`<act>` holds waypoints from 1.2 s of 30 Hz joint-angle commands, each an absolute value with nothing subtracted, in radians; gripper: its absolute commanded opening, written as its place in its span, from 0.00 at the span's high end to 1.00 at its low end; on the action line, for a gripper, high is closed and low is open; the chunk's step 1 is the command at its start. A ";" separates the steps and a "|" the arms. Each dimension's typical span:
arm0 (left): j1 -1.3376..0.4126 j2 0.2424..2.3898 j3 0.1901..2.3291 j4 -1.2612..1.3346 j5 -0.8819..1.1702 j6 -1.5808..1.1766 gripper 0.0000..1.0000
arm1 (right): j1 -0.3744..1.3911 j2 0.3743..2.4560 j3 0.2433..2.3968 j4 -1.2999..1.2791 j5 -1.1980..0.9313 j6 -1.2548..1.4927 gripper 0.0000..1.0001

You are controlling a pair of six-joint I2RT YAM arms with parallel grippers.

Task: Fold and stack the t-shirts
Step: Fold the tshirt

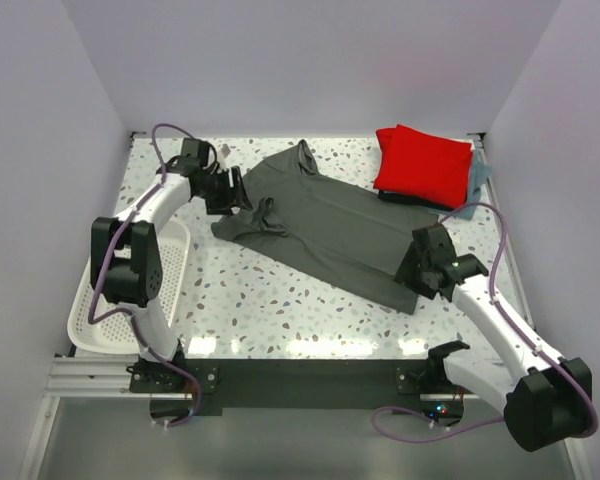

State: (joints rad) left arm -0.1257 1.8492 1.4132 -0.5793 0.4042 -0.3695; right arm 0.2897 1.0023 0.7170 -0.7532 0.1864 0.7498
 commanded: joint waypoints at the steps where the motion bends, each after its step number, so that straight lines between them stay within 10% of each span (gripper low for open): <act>1: -0.124 1.776 1.378 -0.574 0.288 -0.324 0.32 | 0.299 1.005 0.646 -0.715 0.132 0.756 0.45; 36: -0.114 1.789 1.333 -0.569 0.259 -0.287 0.28 | 0.296 1.049 0.523 -0.710 0.275 0.842 0.62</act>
State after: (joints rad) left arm -0.1242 1.8156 1.3281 -0.5915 0.2501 -0.3168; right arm 0.2955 1.0348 0.5079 -0.7368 0.2222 0.8272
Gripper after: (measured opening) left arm 0.717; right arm 0.388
